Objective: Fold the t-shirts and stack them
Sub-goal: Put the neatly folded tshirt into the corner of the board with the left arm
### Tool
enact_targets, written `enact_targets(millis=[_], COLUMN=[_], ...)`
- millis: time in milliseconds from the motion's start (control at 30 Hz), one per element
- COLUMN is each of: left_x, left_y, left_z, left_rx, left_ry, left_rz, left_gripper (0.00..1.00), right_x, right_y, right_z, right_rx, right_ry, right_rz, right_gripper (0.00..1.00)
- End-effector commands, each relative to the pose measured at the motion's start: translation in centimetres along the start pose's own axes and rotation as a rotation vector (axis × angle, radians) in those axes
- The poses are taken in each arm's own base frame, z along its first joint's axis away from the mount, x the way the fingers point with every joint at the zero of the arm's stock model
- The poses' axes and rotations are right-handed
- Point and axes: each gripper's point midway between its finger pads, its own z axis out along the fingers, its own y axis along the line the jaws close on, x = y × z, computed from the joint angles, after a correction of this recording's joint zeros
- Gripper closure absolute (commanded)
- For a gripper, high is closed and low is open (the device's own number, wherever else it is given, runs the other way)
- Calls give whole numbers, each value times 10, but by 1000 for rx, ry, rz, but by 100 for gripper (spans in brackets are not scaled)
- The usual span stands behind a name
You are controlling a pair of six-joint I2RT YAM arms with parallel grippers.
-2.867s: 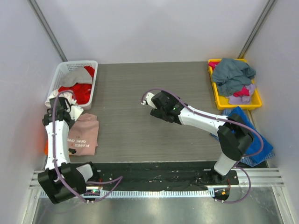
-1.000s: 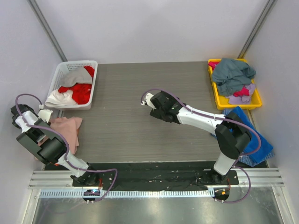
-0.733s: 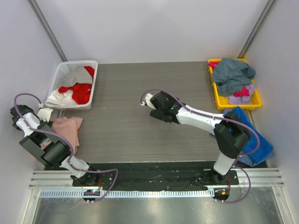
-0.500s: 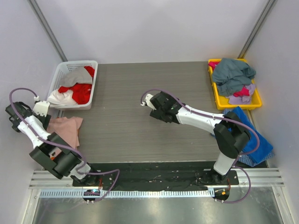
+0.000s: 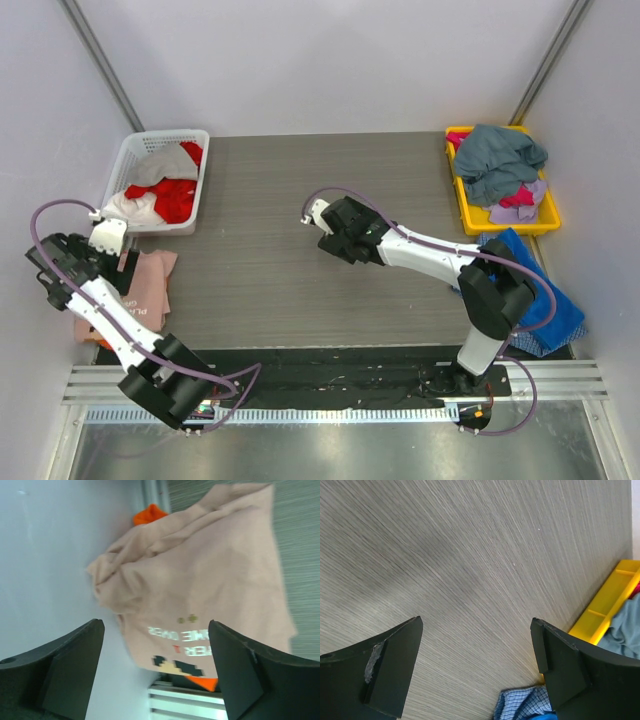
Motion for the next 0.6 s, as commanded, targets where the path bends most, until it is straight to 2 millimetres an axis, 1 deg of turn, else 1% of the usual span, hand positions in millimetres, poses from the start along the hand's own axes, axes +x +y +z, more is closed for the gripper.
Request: enact_targets(millis=[0,67,100,167,267,333,400,433,467,533,567], left_x=[-17,-21,-25,-25,-18,-3,15,25,38,51,59], left_y=[-33,-42,-43,-48,-59,-74,-82,-82,-91,-95,-102], left_z=[-11,-15,-18,-19,-21,-21,-20,-21,-18,-18,-18], left_rx=[86,109,112,123,154,193,208,189,206,182,162], left_ry=[-120,-135,-152,-146,-118,-61,-6,34,65,100,100], left_rz=[-79,-152,-171,-236,-246,-216,-159,-132,-90,-40,-1], left_gripper=[7,0,0,0,0,0,0,0,0,0,0], right_x=[-35,-37,-37,-38,-35,-32,-30,-29,-29,-27,-28], right_y=[-24,-28,-29,-31,-25,-19,-15,-15,-14,-12,-12], right_z=[-21,-23,-23,-24,-20,-19,-18,-19,-20,-20,-21], right_rx=[25,21,16,2,-61,-86,-100,-101,-106,-112,-114], right_ry=[-136,-149,-152,-164,-167,-162,-160,-162,-162,-165,-169], right_rz=[171,219,238,287,347,350,347,349,347,346,346], right_gripper=[2,2,1,0,0,0,0,0,0,0,0])
